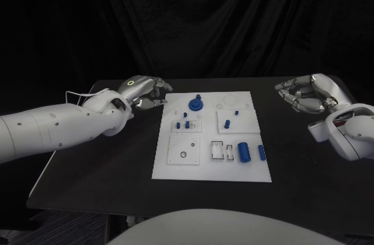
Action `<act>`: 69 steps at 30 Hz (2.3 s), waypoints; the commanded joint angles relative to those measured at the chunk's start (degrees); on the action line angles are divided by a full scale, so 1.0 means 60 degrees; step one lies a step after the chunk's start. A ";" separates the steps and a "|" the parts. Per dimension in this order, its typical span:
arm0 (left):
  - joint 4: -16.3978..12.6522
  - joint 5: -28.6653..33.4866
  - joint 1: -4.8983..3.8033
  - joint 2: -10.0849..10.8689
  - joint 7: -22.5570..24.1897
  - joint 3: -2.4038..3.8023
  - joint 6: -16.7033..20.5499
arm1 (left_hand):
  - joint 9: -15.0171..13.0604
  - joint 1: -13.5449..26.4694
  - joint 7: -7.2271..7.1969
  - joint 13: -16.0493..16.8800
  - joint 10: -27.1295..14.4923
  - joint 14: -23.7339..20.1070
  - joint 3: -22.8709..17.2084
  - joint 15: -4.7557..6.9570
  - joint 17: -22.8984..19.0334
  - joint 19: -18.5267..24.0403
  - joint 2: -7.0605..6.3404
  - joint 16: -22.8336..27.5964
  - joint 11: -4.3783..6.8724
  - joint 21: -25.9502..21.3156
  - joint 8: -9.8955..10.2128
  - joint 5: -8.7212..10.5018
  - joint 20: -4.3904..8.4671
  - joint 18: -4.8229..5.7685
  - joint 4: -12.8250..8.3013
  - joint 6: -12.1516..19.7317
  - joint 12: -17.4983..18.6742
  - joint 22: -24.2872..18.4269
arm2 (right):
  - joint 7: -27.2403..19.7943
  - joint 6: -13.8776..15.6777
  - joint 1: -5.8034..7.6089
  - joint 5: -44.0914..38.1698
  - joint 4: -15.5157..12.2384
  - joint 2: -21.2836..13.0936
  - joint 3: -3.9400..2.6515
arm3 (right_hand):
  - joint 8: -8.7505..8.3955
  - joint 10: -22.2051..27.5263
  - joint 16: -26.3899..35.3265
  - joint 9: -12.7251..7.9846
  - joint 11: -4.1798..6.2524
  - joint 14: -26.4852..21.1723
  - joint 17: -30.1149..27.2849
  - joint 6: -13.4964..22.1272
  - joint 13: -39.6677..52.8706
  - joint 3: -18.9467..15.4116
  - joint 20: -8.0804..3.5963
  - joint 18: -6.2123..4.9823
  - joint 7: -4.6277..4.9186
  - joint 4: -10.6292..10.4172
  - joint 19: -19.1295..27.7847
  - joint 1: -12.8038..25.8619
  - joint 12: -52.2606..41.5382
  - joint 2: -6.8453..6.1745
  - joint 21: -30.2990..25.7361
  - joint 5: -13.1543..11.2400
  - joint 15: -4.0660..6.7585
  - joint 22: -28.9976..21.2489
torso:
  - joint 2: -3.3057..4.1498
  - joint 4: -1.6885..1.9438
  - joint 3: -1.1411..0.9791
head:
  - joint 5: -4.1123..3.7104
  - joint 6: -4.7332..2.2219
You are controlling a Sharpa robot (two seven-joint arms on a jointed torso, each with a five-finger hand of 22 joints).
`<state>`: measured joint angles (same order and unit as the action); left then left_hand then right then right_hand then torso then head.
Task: Assemble the parts on the task board
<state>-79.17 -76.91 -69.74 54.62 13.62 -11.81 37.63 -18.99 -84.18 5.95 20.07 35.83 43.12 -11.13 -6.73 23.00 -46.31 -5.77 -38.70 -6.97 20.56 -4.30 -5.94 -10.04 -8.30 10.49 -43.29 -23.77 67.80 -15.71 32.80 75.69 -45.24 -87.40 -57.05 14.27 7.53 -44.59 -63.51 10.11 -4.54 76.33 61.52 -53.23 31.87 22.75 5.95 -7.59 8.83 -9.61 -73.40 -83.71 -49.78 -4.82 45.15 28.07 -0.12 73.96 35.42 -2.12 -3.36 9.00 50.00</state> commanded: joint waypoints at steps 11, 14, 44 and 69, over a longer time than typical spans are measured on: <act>-0.1359 1.0598 -0.0259 0.0616 0.5060 -0.0045 -0.4192 | 0.1654 0.0516 0.0593 -0.2325 -0.4072 -0.6124 0.1696 -0.0546 -0.3480 0.6212 0.1711 0.5089 -0.0342 -0.3063 0.0240 -0.2273 -0.0626 0.0076 0.0964 0.2813 0.1125 -0.6953 | 0.3011 -0.2830 0.0768 -0.4886 0.0068 0.0834 -0.0014 | -0.0056 0.0512 0.0406 0.0037 -0.0117 -0.0468 -0.0460 0.0258 -0.0816 -0.0223 0.0122 -0.0243 0.0060 0.0462 0.0413 -0.0267 0.0985 -0.0123 -0.0726 -0.1268 -0.0120 -0.0091 | 0.0171 0.0194 0.0240 | 0.0157 -0.0001; -0.1616 1.1692 -0.0262 0.0630 0.5359 -0.0048 -0.4882 | 0.2006 0.0771 0.0495 -0.2643 -0.4526 -0.6499 0.2106 -0.0468 -0.3600 0.6651 0.2000 0.5477 -0.0184 -0.3119 0.0287 -0.2430 -0.0584 0.0022 0.0995 0.3644 0.1521 -0.7853 | 0.3372 -0.3206 0.0715 -0.5628 0.0142 0.0992 -0.0014 | -0.0149 0.0816 0.0496 0.0008 -0.0184 -0.0547 -0.0566 0.0454 -0.1001 -0.0298 0.0141 -0.0255 0.0003 0.0416 0.0481 -0.0174 0.1281 -0.0185 -0.0897 -0.1552 -0.0165 -0.0124 | 0.0213 0.0275 0.0323 | 0.0148 -0.0001; -0.2528 1.3091 -0.0128 0.1009 0.5759 -0.0051 -0.6851 | 0.2909 0.0695 -0.1013 -0.3125 -0.5662 -0.7157 0.3971 -0.0555 -0.3801 0.7601 0.3082 0.6357 0.0336 -0.3288 0.0467 -0.2385 -0.1080 -0.0321 0.0214 0.5349 0.2735 -1.0396 | 0.3619 -0.2695 -0.0282 -0.7371 0.1231 0.1836 -0.0031 | -0.0418 0.2540 0.1193 0.0040 -0.0624 -0.1631 -0.1659 0.0978 -0.1957 -0.0853 0.0421 -0.0445 -0.0091 0.0778 0.1219 -0.0137 0.2310 -0.0202 -0.2441 -0.0982 -0.0457 -0.0332 | 0.0697 0.1318 0.1232 | -0.1675 -0.0001; -0.2448 1.3052 -0.0053 0.1021 0.5621 -0.0051 -0.6654 | 0.2903 0.0609 -0.0946 -0.3086 -0.5518 -0.6921 0.4039 -0.1082 -0.3687 0.7358 0.3174 0.5926 -0.0159 -0.3167 0.0459 -0.2861 -0.1160 -0.0001 -0.0350 0.5333 0.2471 -0.9956 | 0.3438 -0.2127 -0.0543 -0.7324 0.1536 0.2034 -0.0070 | 0.0621 0.1209 0.0672 0.1281 -0.0489 -0.1229 -0.1522 0.0016 -0.2121 -0.0654 0.0335 -0.0364 -0.0236 0.1319 0.0881 0.0163 0.1849 -0.0194 -0.1705 0.0390 -0.0384 0.0331 | 0.0690 0.1252 0.1234 | -0.1698 -0.0001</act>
<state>-93.84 1.20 -70.12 60.86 38.79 -12.16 -1.83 -1.59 -80.15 0.11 1.51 2.68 1.59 13.09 -12.85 0.82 -1.81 13.21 -2.92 -7.61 1.34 -1.86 -22.91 -16.89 -9.30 8.59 -11.38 -8.70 8.02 4.84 18.35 72.59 -88.77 -78.09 -44.69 13.84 11.12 -37.68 -59.30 17.69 -7.57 68.60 52.38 -53.49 19.09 18.85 7.99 -9.42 7.51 -1.98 -67.89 -83.14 -38.62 -6.11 34.75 30.31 -2.35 74.94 39.54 5.31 3.98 -1.03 49.99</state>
